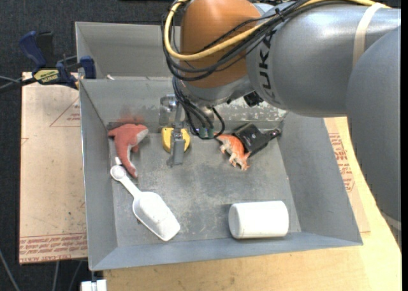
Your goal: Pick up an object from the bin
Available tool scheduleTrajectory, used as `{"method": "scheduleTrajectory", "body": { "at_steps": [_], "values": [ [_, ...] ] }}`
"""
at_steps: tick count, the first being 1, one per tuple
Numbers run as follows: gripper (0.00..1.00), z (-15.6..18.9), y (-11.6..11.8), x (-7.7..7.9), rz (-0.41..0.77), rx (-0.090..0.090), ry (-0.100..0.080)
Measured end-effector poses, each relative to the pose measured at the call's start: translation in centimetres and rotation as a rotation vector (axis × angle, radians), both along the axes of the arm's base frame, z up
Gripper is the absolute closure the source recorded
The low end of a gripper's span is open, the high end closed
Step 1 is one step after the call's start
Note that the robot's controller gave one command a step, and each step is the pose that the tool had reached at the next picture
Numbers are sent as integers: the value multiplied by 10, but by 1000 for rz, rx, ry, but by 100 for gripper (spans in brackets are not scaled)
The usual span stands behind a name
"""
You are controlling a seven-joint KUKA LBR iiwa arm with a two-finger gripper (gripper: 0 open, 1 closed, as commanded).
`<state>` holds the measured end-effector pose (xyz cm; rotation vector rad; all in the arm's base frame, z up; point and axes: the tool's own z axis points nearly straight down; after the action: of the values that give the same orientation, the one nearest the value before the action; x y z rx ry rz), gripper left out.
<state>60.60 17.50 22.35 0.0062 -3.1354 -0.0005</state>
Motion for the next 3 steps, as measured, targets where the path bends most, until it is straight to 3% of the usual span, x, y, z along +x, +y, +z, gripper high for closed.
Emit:
{"method": "scheduleTrajectory", "body": {
  "at_steps": [1, 2, 3],
  "values": [
    [0, 5, -1, 1, -4, 1, -7],
    [0, -28, 11, 12, 99, 2, -12],
    [0, -57, 50, 36, 401, 3, -12]
  ]
}}
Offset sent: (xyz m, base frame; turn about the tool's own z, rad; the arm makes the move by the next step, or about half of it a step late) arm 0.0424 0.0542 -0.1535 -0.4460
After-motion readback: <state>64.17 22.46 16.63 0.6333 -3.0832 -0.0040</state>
